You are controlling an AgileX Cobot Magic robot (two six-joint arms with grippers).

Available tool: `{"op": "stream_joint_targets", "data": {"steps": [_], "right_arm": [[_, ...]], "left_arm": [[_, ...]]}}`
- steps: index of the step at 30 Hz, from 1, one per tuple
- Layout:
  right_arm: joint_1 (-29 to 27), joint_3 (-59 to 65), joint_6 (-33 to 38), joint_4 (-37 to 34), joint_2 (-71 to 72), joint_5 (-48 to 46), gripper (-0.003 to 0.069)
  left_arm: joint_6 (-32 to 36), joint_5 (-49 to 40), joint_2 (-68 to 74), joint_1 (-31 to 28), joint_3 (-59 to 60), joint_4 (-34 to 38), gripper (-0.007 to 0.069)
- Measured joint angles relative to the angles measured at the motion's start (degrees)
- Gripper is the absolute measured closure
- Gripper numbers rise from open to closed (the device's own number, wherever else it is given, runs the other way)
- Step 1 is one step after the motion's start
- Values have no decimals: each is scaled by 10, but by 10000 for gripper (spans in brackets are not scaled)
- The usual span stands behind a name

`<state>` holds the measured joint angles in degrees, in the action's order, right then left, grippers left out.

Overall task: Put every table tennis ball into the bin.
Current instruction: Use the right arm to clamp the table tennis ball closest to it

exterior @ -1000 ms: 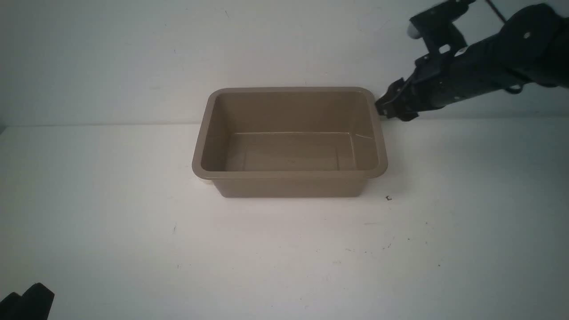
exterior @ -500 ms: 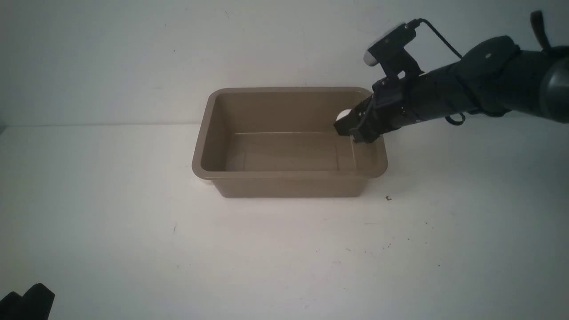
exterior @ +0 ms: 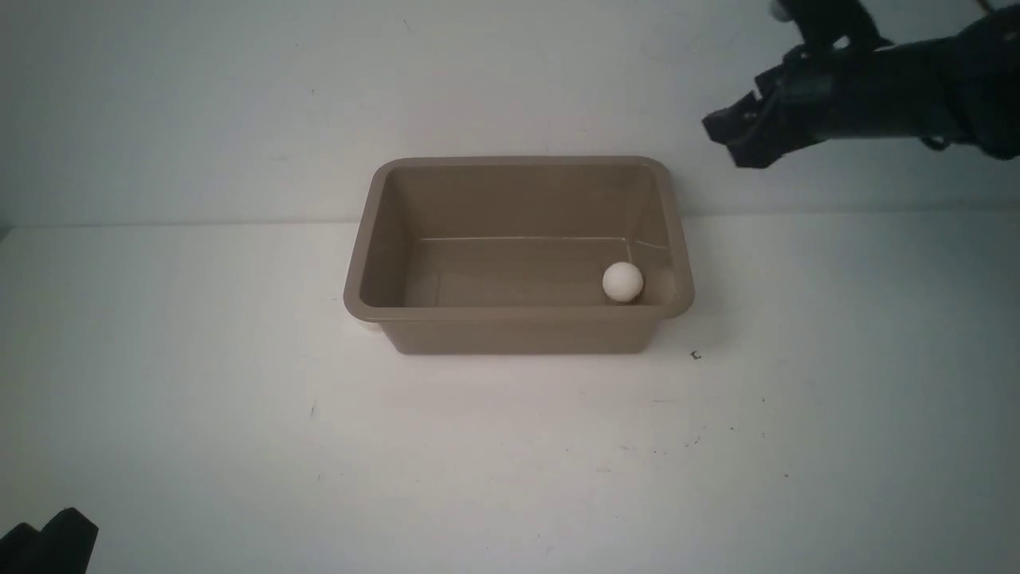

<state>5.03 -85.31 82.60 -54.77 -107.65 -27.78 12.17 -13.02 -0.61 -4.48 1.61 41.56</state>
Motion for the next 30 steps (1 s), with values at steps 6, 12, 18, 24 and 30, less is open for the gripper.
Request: {"op": "stream_joint_targets", "data": {"steps": [6, 12, 18, 24, 30], "right_arm": [[-84, 0, 78, -43, -3, -153, 175], [-117, 0, 138, -128, -31, -239, 176], [-90, 0, 116, -143, -80, -180, 176], [-54, 0, 52, -146, -107, -100, 176], [-3, 0, 17, -149, -120, -42, 177]], "left_arm": [[2, 0, 0, 0, 0, 0, 335], [2, 0, 0, 0, 0, 0, 335], [3, 0, 0, 0, 0, 0, 335], [3, 0, 0, 0, 0, 0, 335], [4, 0, 0, 0, 0, 0, 335]]}}
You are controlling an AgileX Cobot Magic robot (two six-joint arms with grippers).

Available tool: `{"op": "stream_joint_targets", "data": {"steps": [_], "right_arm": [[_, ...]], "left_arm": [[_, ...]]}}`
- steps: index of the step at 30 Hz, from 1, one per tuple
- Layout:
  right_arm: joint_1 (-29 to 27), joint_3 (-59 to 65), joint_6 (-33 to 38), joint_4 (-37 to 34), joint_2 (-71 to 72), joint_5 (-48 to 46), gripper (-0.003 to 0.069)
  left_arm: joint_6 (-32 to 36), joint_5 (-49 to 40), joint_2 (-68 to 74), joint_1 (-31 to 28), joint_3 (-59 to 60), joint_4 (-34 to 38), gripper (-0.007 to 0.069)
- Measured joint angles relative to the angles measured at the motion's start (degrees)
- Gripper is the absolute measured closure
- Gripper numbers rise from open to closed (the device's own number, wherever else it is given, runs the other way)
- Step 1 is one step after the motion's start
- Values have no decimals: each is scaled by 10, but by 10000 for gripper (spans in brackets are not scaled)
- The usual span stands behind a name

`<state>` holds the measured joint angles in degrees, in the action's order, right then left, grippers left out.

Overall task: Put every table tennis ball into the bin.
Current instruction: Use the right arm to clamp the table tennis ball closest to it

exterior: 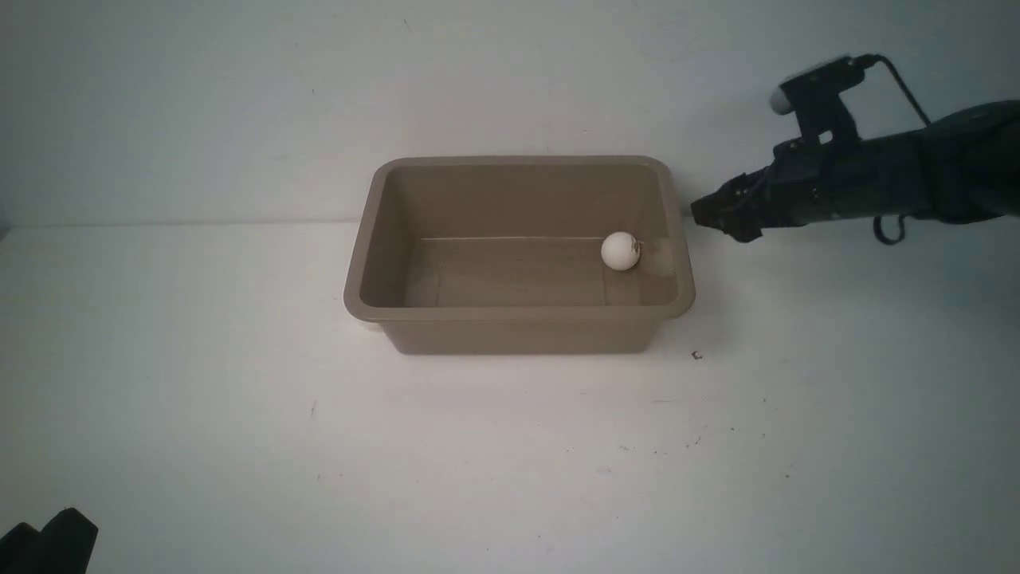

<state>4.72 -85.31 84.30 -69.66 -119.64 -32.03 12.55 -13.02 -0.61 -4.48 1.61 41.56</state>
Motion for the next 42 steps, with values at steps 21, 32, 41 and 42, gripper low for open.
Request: {"op": "stream_joint_targets", "data": {"steps": [21, 32, 41, 42], "right_arm": [[24, -1, -15, -13, -24, 118, 177], [11, -1, -4, -35, -50, 84, 177], [-77, -1, 52, -144, -50, -39, 177], [-85, -1, 53, -146, -50, -54, 177]], "left_arm": [[0, 0, 0, 0, 0, 0, 335], [0, 0, 0, 0, 0, 0, 335], [0, 0, 0, 0, 0, 0, 335], [0, 0, 0, 0, 0, 0, 335]]}}
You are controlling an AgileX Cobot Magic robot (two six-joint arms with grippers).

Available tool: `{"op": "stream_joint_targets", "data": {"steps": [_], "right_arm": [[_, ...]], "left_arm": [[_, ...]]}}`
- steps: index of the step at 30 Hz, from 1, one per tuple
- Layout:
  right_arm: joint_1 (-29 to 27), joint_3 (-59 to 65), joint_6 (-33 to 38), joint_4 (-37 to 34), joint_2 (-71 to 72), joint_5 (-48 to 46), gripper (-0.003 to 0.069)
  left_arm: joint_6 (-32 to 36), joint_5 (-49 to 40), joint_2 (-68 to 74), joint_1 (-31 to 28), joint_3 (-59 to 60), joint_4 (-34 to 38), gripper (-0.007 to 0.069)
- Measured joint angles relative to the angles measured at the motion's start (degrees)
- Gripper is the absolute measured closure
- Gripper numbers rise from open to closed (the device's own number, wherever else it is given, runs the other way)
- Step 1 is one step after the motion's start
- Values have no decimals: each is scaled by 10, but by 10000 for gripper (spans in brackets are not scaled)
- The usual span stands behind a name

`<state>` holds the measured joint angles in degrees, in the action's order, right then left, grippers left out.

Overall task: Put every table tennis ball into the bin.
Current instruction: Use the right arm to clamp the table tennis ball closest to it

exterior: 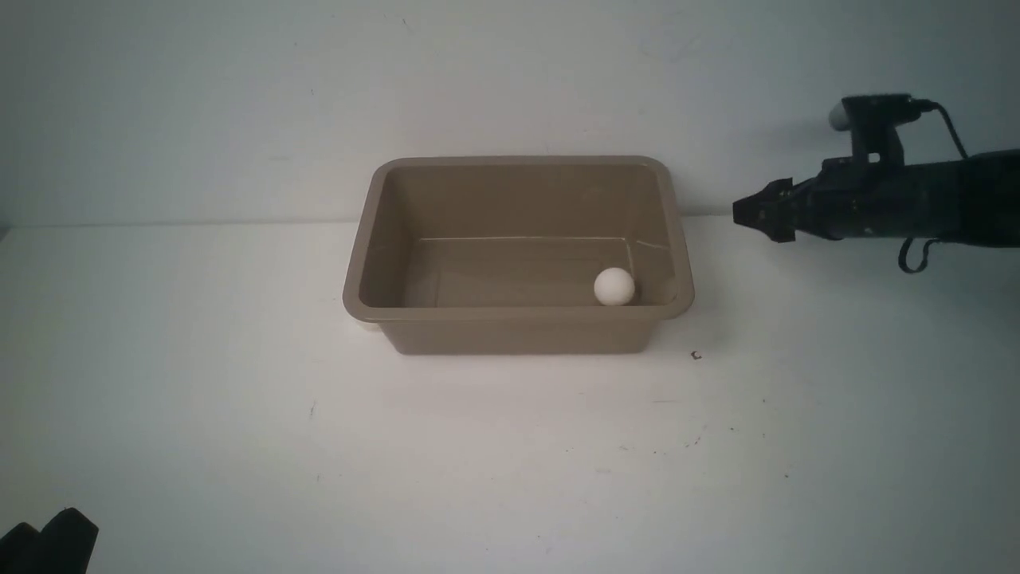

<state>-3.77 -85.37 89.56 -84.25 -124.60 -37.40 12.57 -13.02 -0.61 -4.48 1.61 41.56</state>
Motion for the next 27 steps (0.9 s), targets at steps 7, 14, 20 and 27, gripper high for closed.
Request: {"op": "stream_joint_targets", "data": {"steps": [7, 14, 20, 27], "right_arm": [[-4, 0, 0, 1, 0, -75, 177], [-4, 0, 0, 42, 0, -107, 177], [2, 0, 0, 52, 0, -106, 185], [31, 0, 0, 56, 0, -78, 186]], "left_arm": [[1, 0, 0, 0, 0, 0, 335], [13, 0, 0, 0, 0, 1, 335], [15, 0, 0, 0, 0, 1, 335], [17, 0, 0, 0, 0, 1, 335]]}}
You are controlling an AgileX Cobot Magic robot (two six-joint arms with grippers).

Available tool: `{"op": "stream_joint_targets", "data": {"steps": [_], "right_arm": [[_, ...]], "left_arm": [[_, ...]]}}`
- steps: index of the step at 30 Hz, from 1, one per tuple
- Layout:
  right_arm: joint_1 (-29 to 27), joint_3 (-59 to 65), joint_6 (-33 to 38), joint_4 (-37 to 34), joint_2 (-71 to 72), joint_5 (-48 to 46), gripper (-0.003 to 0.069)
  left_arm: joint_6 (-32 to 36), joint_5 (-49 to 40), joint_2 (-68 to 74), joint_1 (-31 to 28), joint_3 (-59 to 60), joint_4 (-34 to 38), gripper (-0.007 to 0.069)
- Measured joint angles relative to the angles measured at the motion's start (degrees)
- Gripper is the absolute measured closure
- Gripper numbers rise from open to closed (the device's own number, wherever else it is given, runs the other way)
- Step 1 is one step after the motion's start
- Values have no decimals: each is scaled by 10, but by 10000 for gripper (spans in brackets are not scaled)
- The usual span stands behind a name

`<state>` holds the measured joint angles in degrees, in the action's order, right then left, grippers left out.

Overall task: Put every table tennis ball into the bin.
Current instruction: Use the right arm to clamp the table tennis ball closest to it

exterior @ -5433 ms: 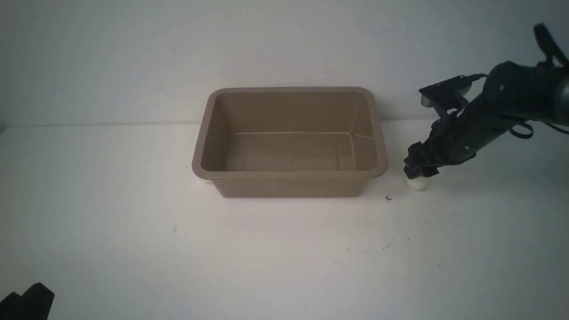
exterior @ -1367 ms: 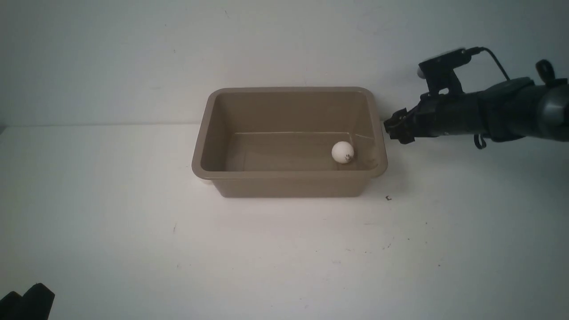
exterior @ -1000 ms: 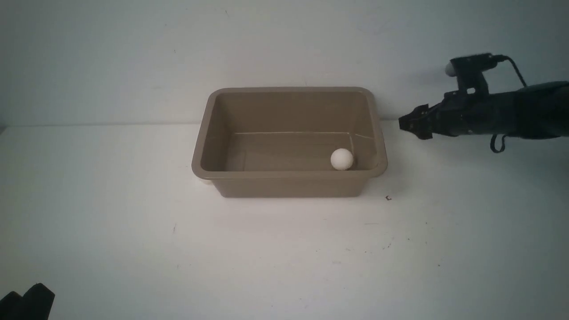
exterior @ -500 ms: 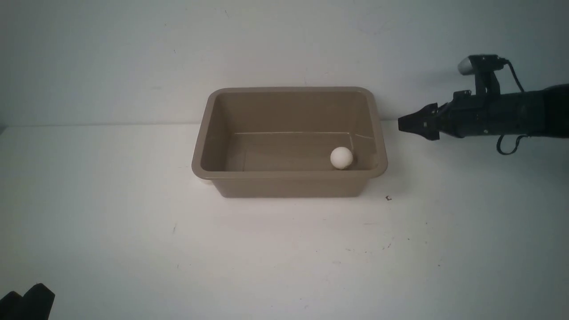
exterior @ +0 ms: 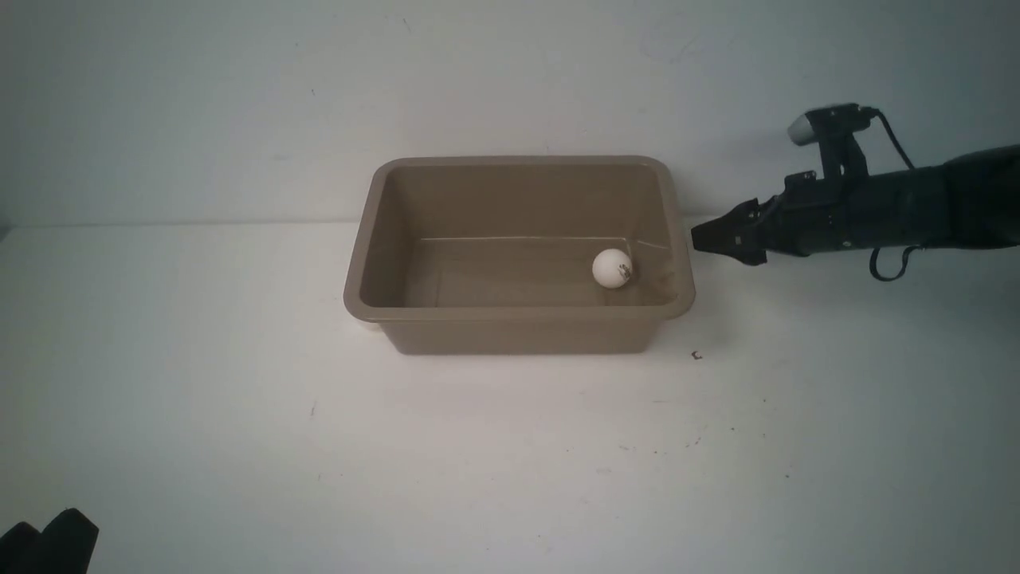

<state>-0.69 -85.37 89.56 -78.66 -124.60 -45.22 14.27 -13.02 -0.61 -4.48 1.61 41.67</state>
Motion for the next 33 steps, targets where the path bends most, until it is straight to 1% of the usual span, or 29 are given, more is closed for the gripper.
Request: {"op": "stream_joint_targets", "data": {"steps": [7, 27, 33], "right_arm": [[9, 0, 0, 1, 0, 24, 186], [9, 0, 0, -6, 0, 28, 195], [22, 0, 5, -8, 0, 41, 195]], "left_arm": [[1, 0, 0, 0, 0, 0, 335], [2, 0, 0, 0, 0, 0, 335], [2, 0, 0, 0, 0, 0, 335]]}}
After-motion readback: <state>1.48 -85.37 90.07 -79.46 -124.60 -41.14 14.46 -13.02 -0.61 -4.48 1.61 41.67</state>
